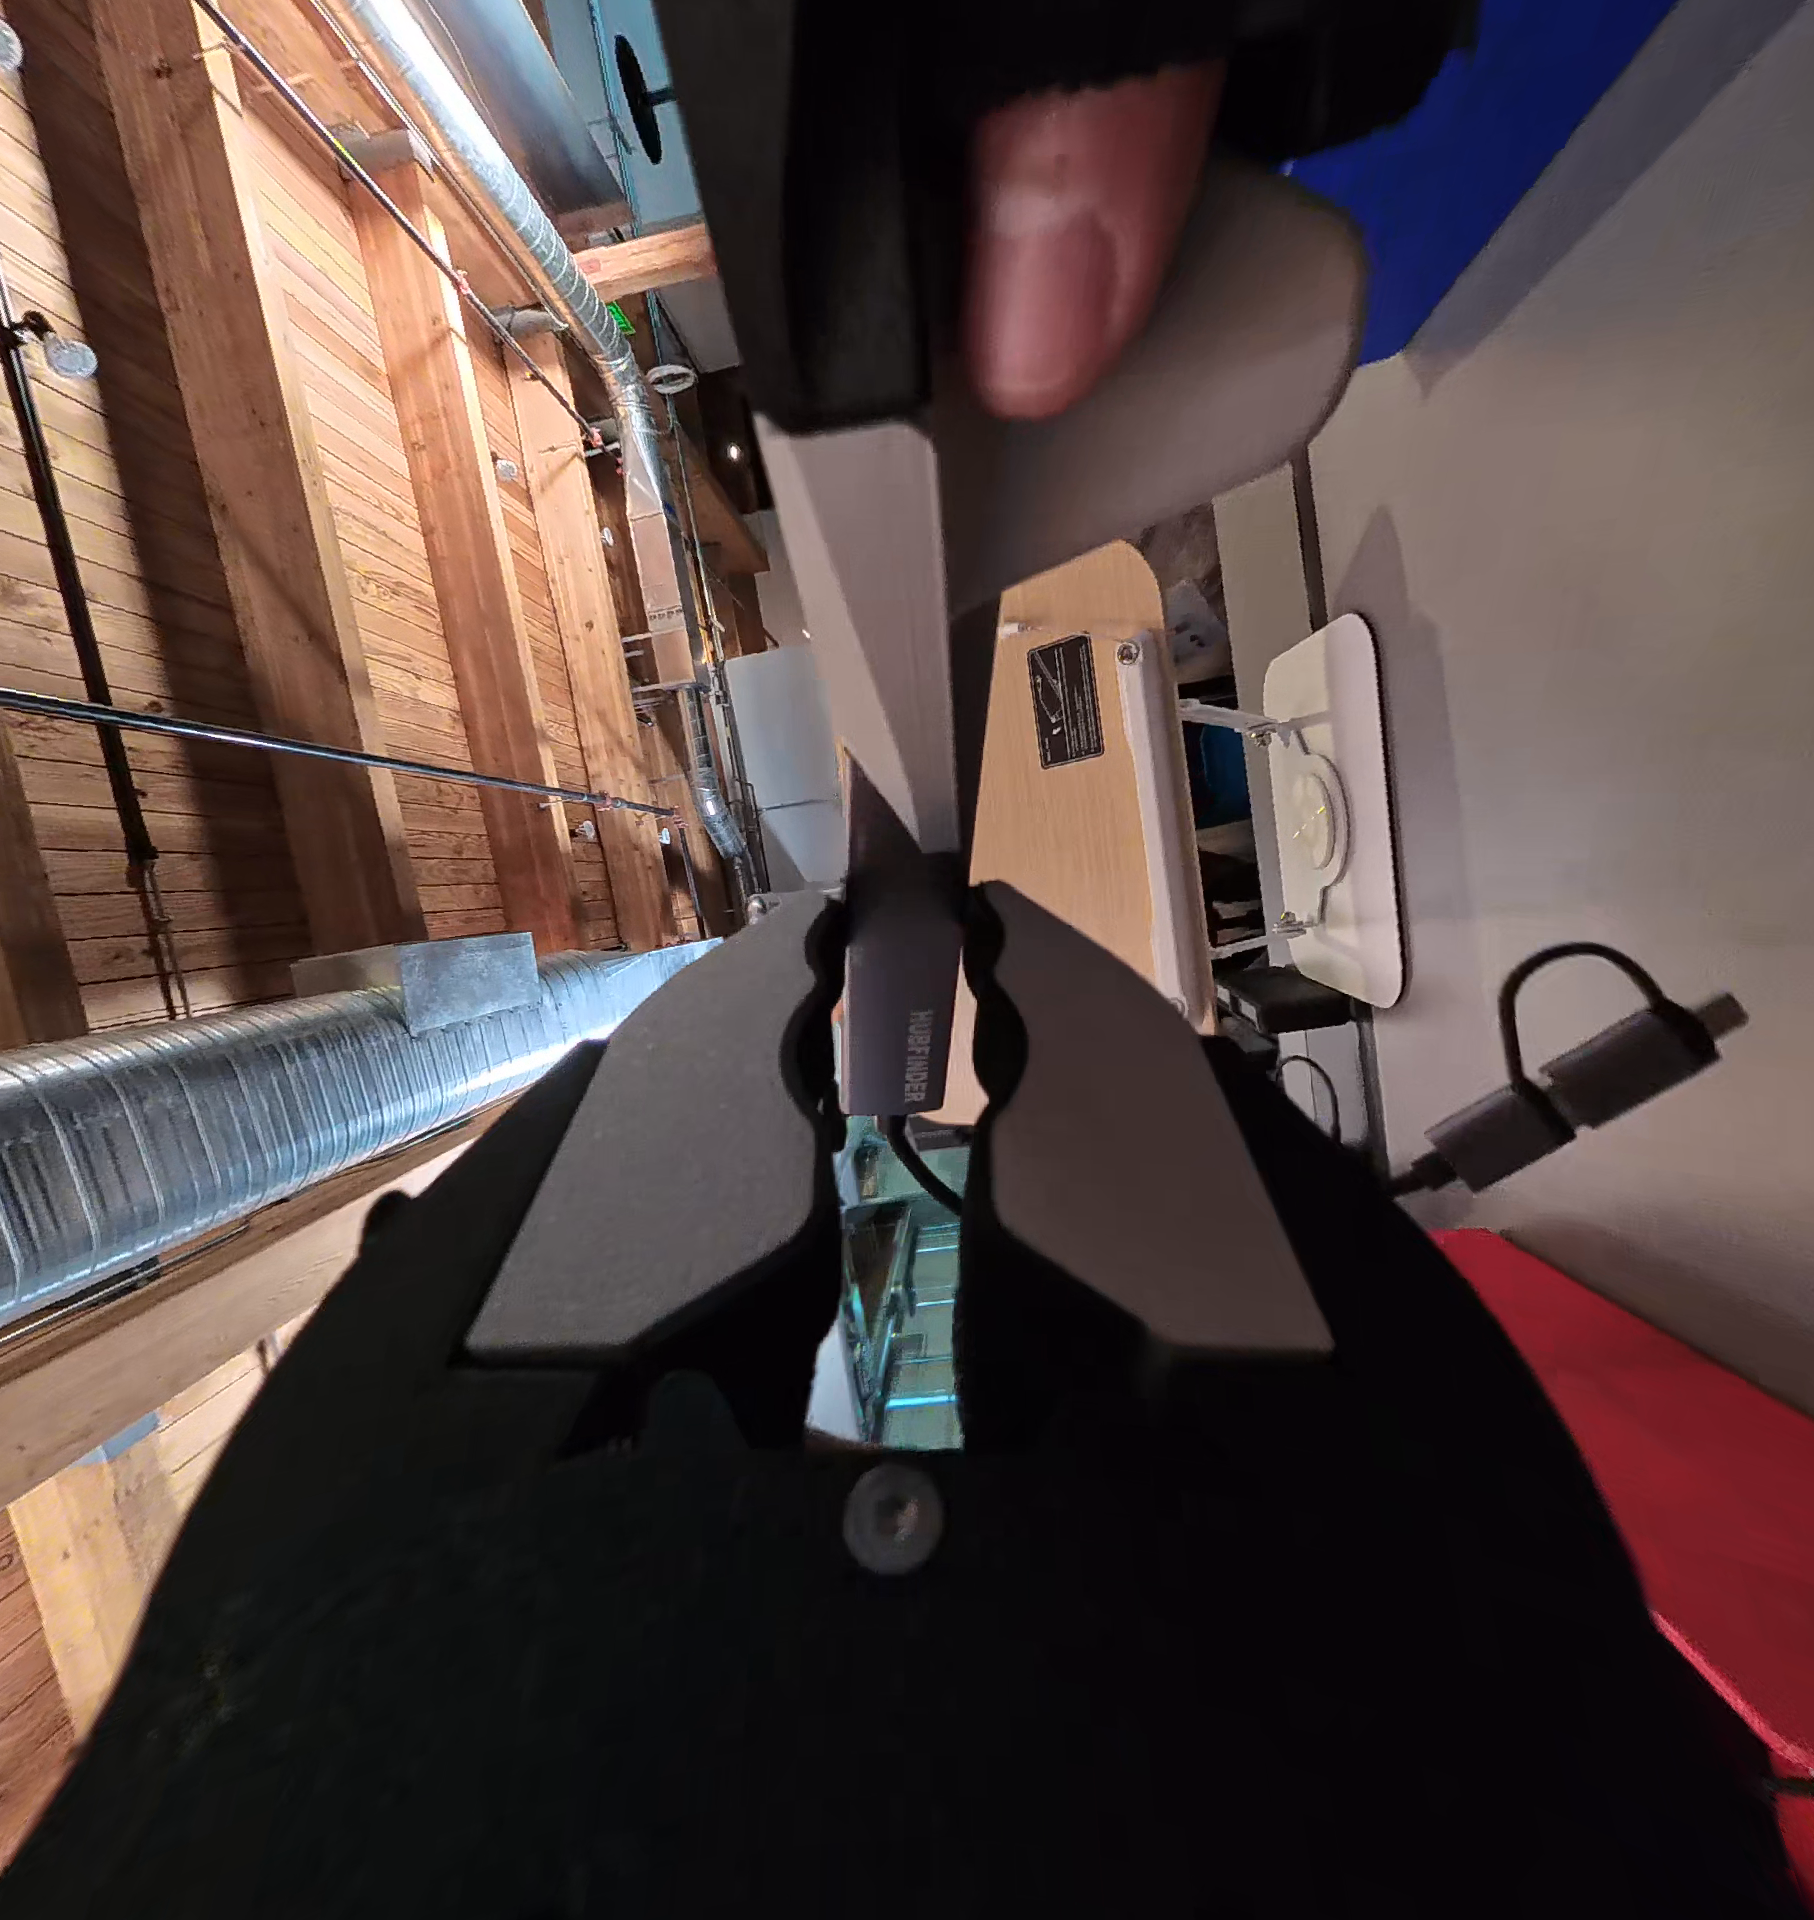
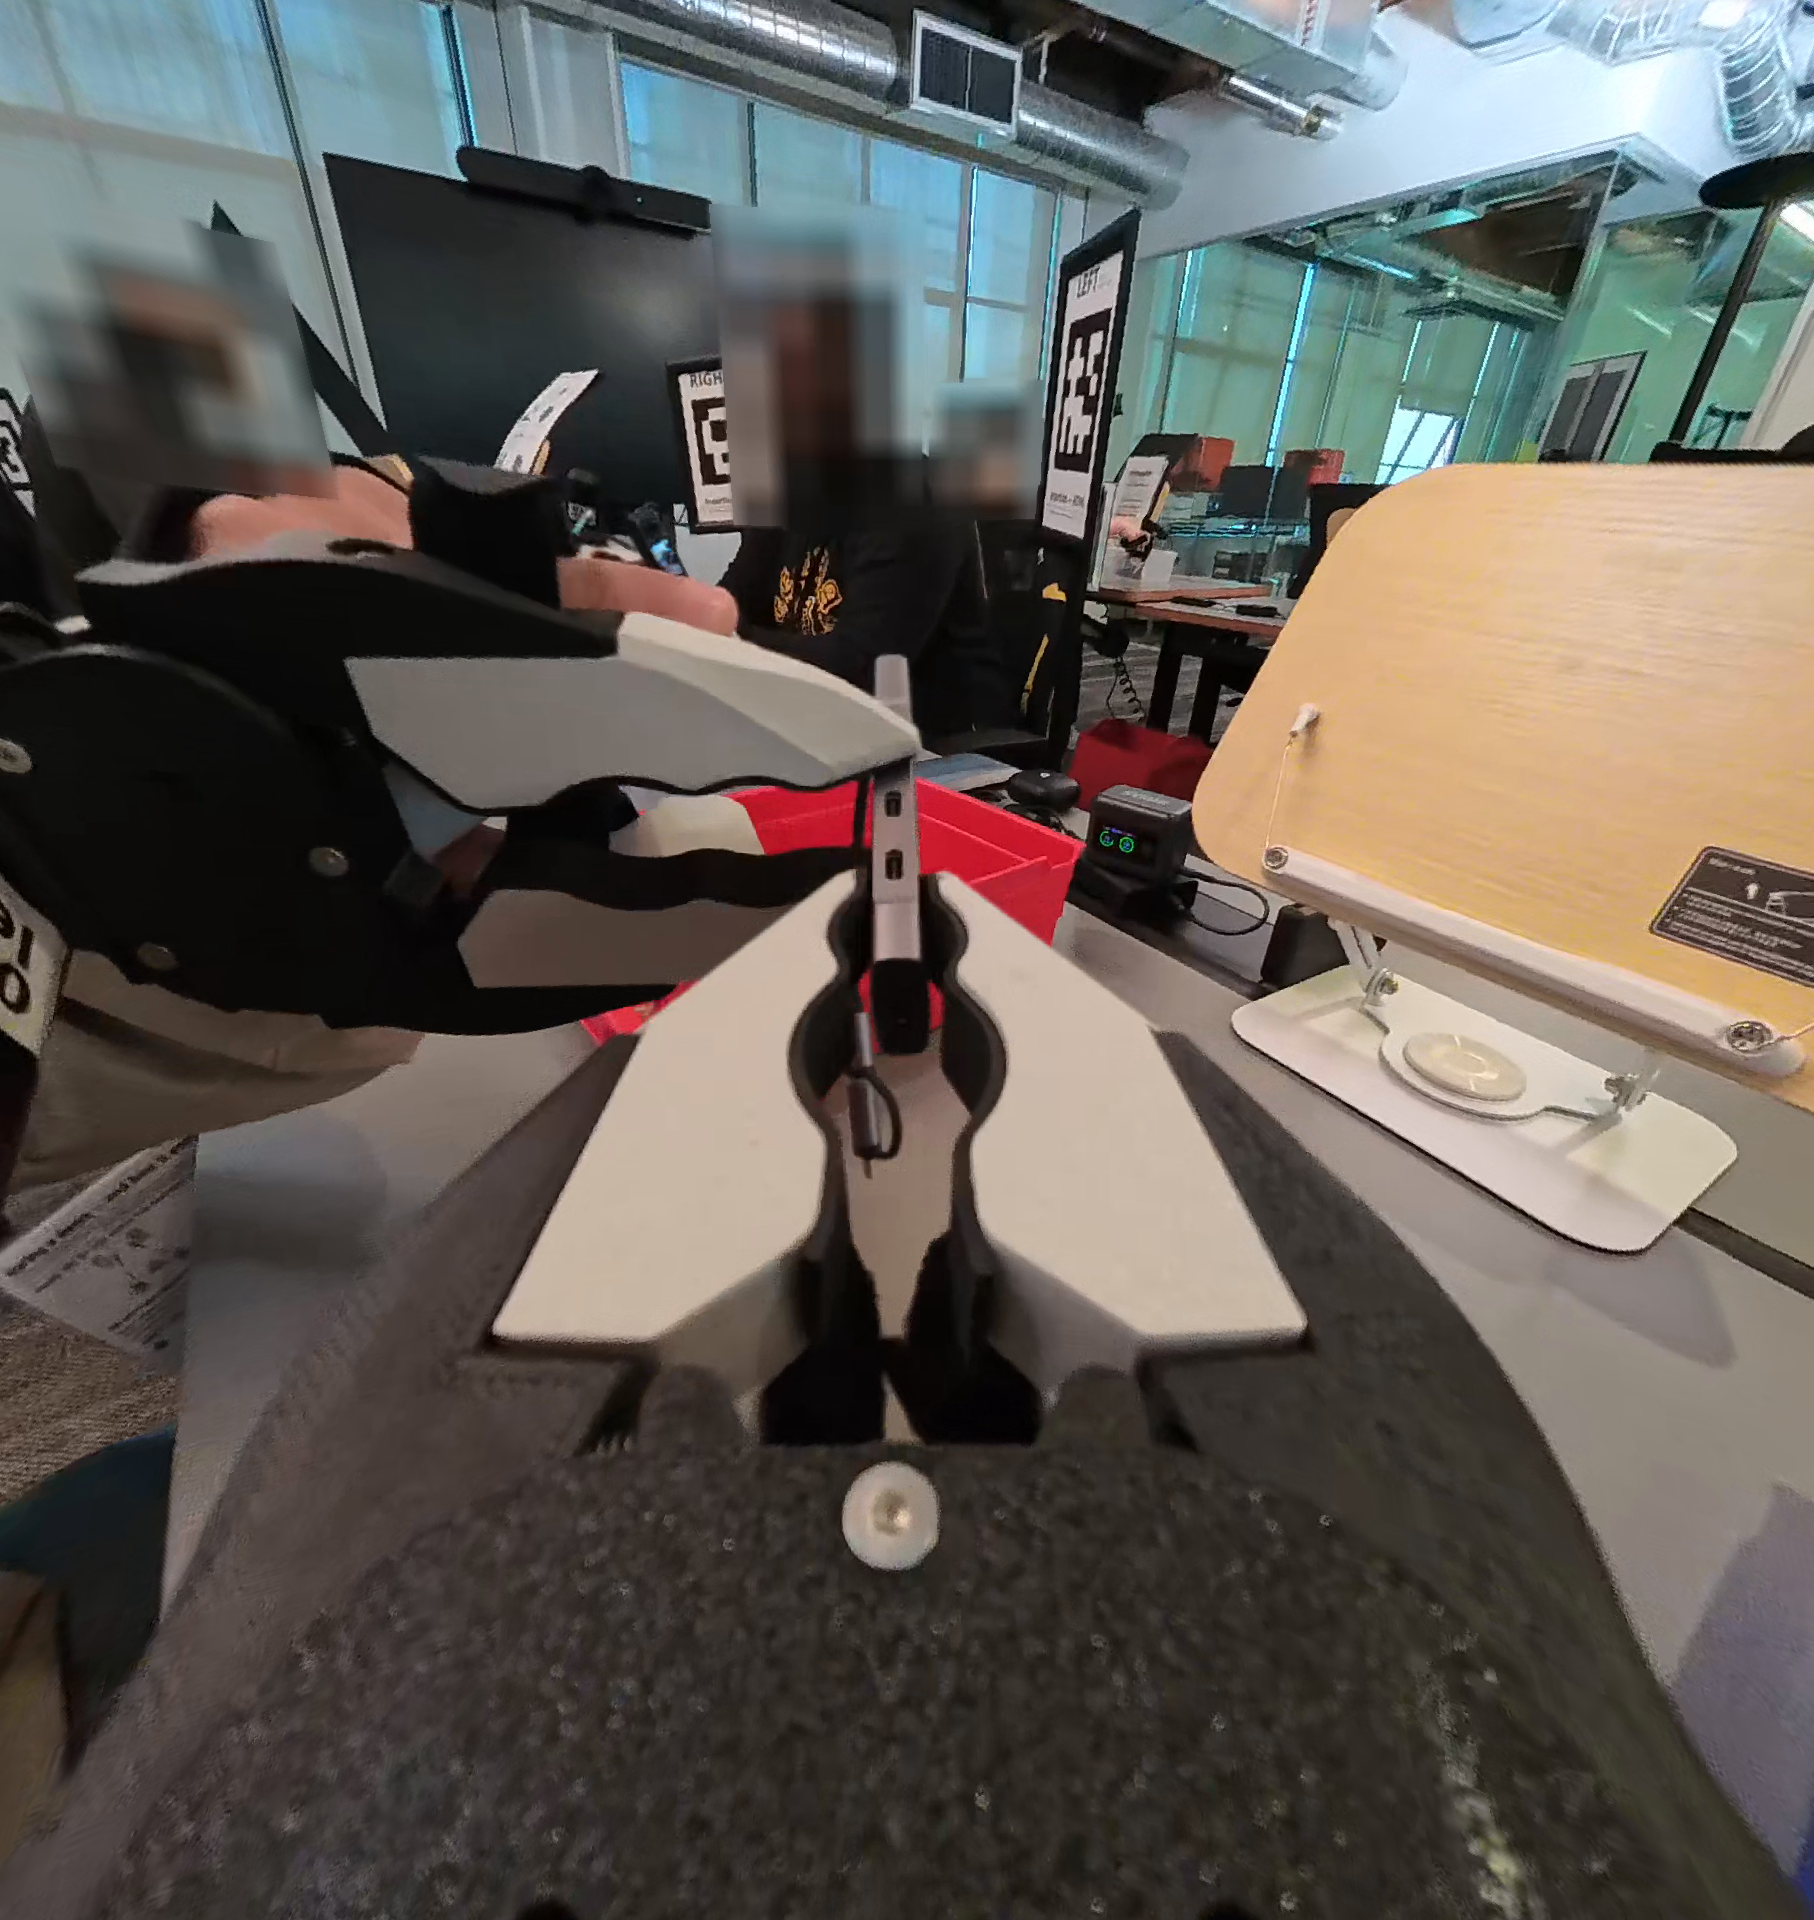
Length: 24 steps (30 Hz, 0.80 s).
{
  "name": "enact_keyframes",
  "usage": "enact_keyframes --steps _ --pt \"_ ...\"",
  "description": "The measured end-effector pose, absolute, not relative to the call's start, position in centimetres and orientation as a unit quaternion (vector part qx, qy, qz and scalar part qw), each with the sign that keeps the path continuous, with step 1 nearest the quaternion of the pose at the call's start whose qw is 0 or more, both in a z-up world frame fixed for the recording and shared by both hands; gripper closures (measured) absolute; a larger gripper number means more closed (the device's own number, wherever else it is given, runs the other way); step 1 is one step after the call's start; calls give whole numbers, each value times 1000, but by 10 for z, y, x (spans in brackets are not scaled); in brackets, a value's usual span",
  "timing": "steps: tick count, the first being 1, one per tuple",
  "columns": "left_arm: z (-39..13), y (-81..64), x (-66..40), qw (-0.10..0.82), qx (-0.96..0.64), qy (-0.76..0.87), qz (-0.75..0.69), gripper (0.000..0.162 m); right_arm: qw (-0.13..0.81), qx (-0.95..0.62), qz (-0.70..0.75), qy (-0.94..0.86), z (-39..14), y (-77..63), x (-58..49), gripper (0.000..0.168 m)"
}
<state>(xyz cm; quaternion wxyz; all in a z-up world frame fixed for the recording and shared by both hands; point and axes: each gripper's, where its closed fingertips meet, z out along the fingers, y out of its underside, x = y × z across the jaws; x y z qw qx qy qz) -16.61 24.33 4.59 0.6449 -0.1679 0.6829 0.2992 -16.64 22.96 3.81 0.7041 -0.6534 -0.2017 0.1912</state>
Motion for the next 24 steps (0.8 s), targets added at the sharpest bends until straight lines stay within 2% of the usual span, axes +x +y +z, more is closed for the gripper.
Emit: enact_keyframes --steps 4,6,8,10,12,14,16,19,24 --pt "38 248 -171 653 -177 679 285 141 711 -639 158 -248 31 235 -170 161" --pt "32 248 -182 657 -229 679 234 140 718 -631 74 -284 21 247 -160 161" --pt "15 243 -199 630 -346 685 122 140 701 -627 -39 -338 2 263 -148 161" --pt "-13 233 -220 566 -502 653 -37 141 675 -606 -135 -399 -19 280 -144 160" --pt "-47 208 -240 460 -625 593 -214 141 654 -583 -186 -445 -41 297 -150 160" --pt "-77 178 -260 342 -703 508 -363 139 643 -571 -200 -469 -64 317 -157 160" --pt "-99 164 -282 286 -744 410 -444 138 636 -566 -215 -479 -85 335 -161 160" --pt "-130 162 -315 297 -775 311 -464 135 648 -552 -235 -470 -102 351 -163 161" --pt "-142 177 -341 352 -787 323 -391 133 638 -537 -236 -498 -120 349 -178 161"
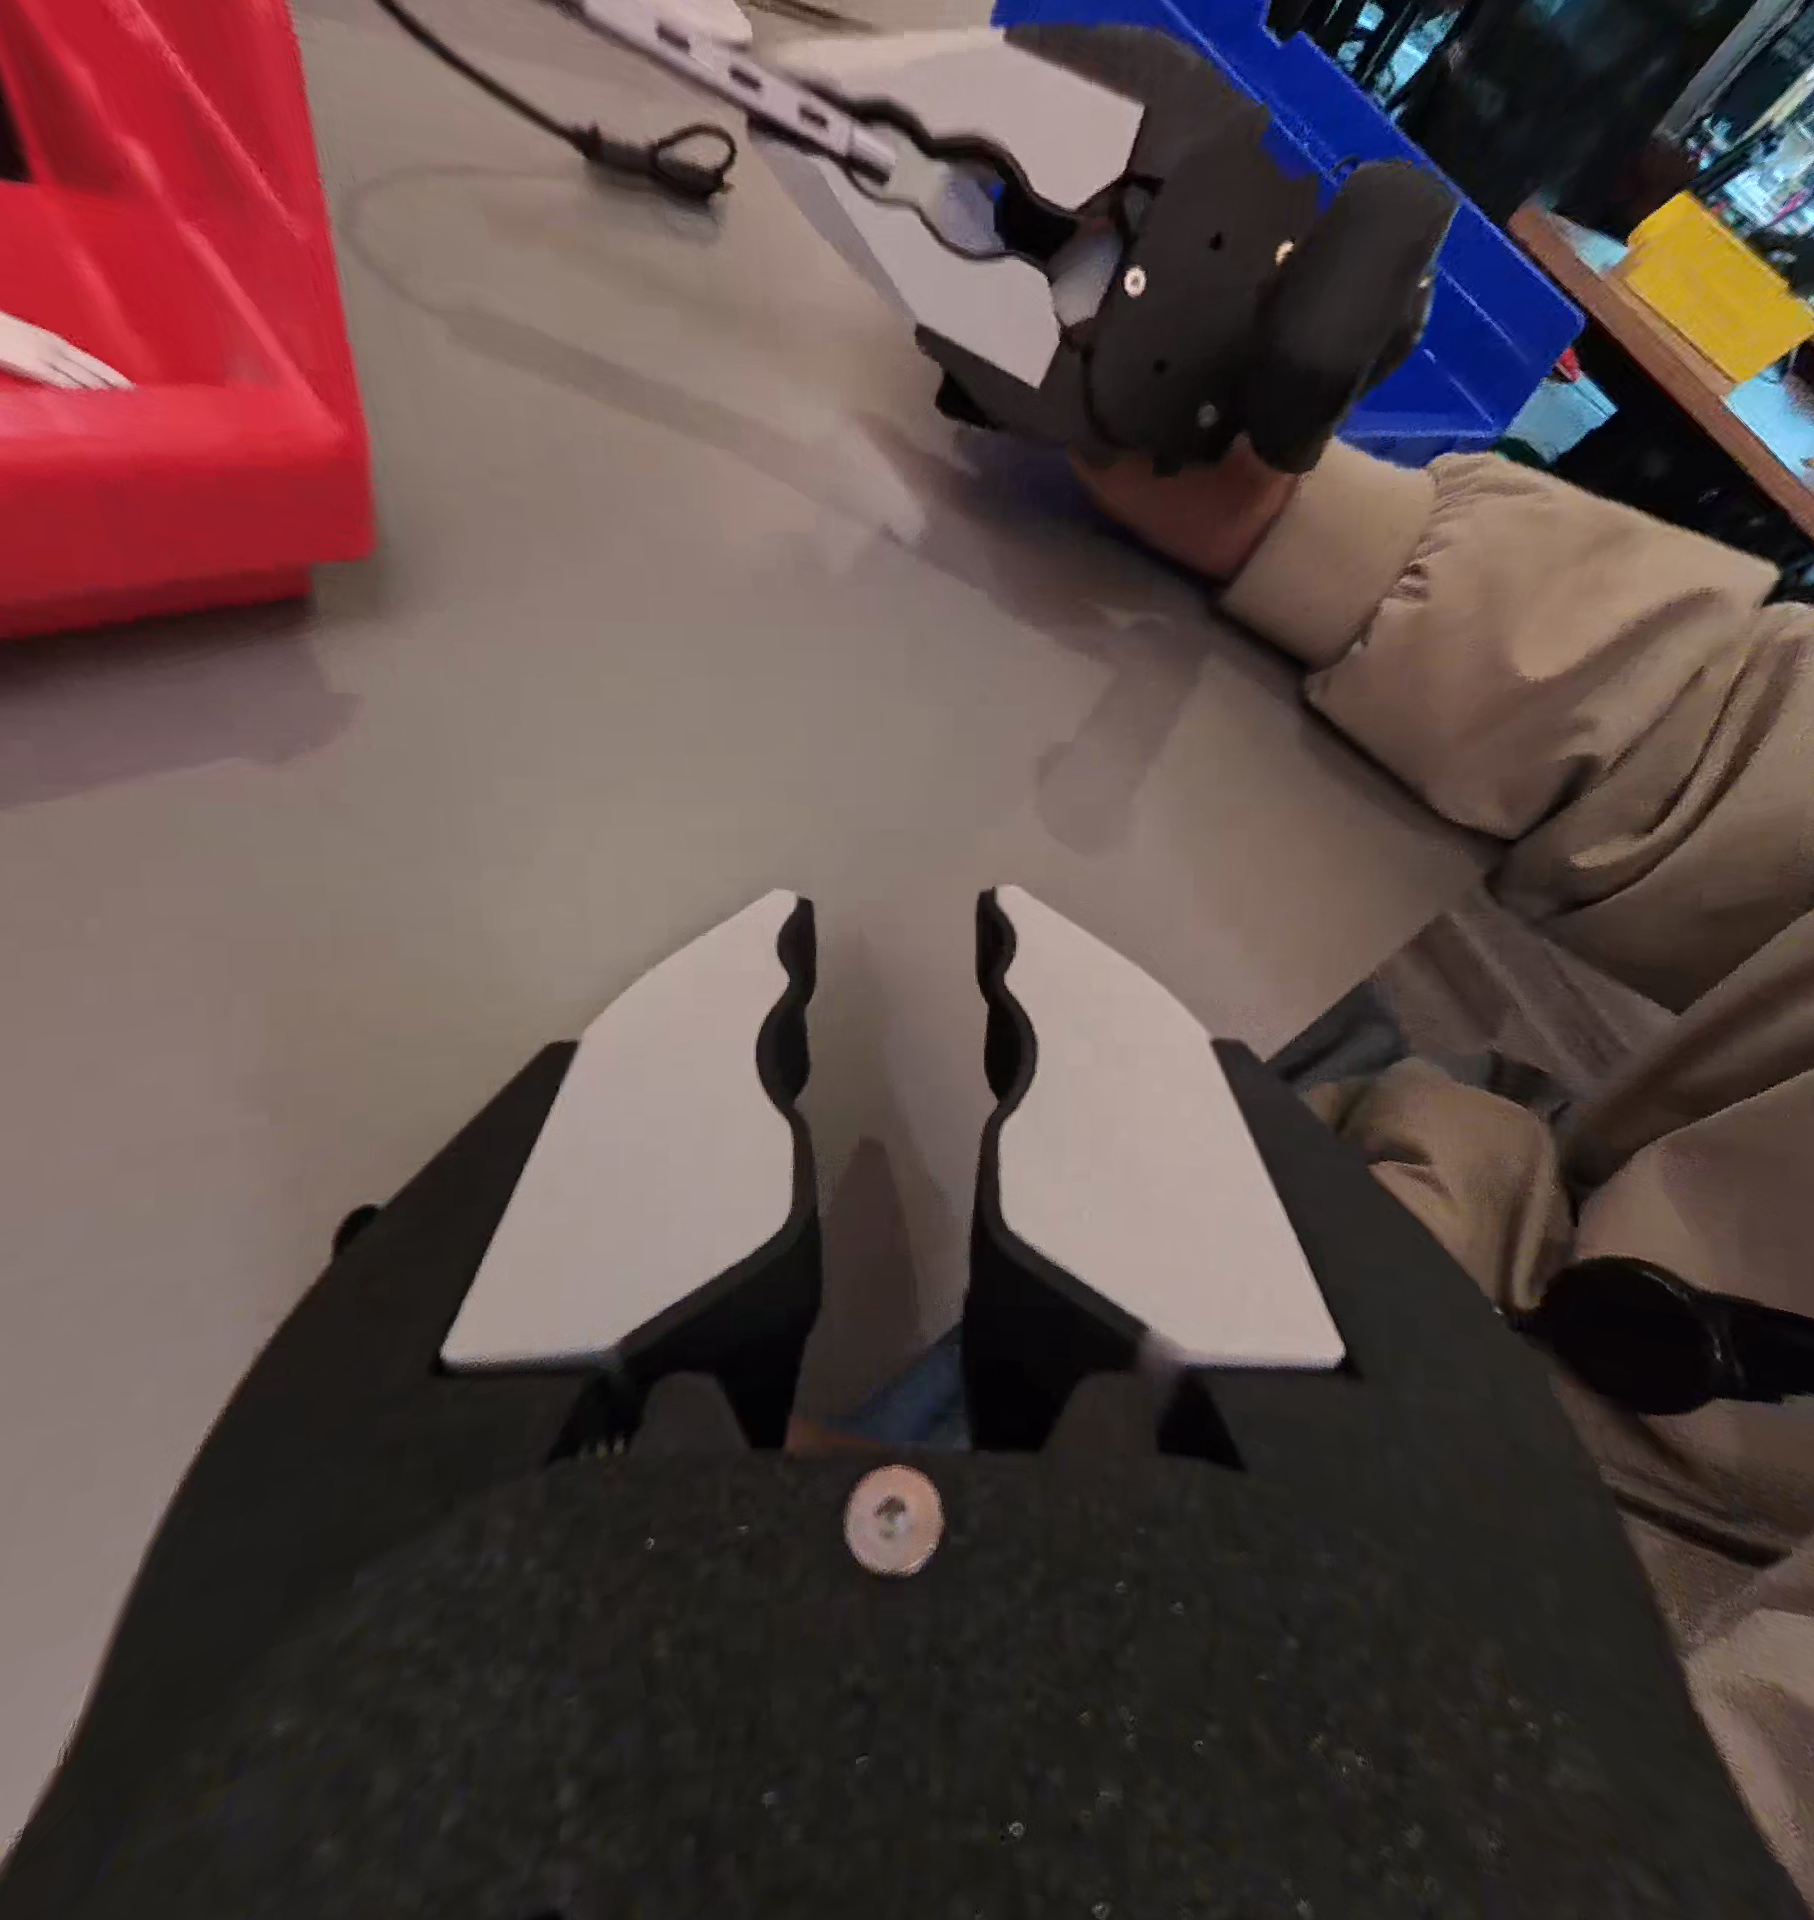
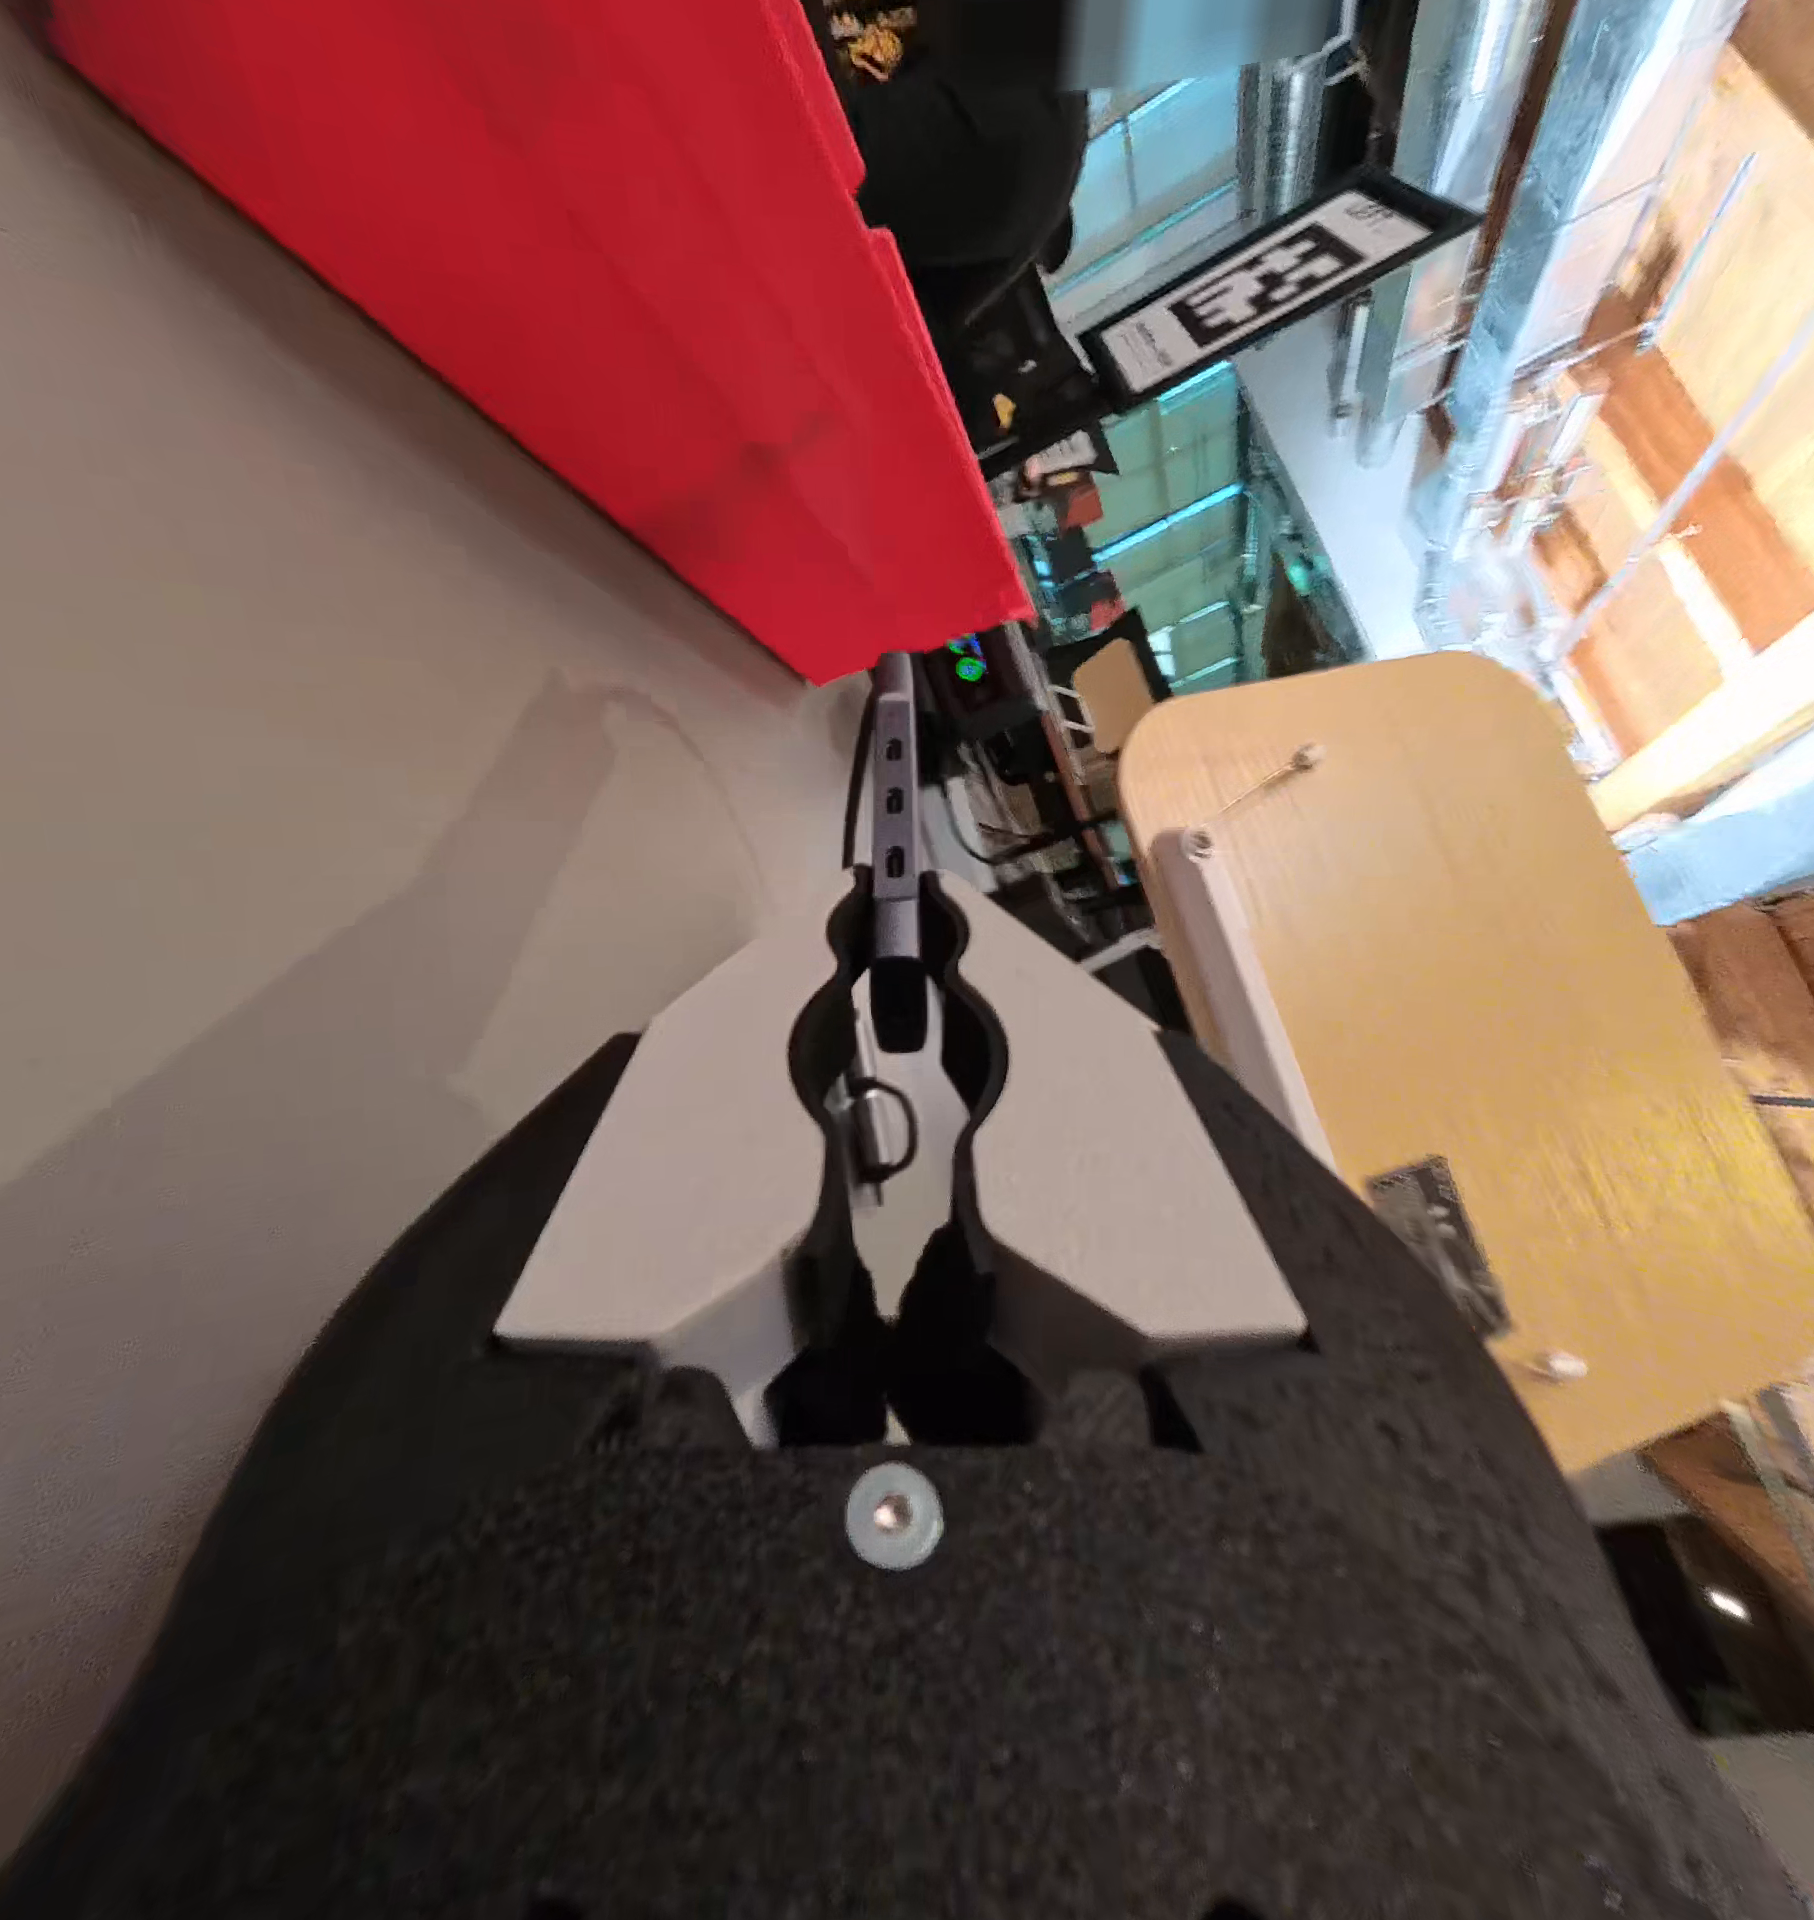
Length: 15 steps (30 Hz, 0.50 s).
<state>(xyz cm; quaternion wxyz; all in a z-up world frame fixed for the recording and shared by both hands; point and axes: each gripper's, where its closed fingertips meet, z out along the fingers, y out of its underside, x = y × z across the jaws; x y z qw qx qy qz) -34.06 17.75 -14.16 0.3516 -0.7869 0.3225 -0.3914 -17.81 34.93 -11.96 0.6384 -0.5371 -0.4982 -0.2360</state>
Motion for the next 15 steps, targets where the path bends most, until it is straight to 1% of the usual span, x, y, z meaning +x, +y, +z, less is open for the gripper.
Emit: enact_keyframes --steps 4,6,8,10,13,15 --pt "-148 179 -345 347 -797 307 -388 128 644 -538 -217 -499 -115 343 -187 161" --pt "-149 185 -348 370 -796 318 -359 123 647 -540 -205 -498 -115 343 -187 161" --pt "-149 192 -351 400 -787 352 -311 123 646 -549 -194 -494 -116 345 -185 161" --pt "-141 190 -350 404 -755 416 -304 129 650 -556 -181 -486 -114 345 -185 161" --pt "-115 190 -351 366 -703 510 -334 129 652 -562 -165 -481 -114 344 -184 161" --pt "-100 206 -358 338 -679 567 -321 130 651 -565 -159 -480 -114 344 -184 161"
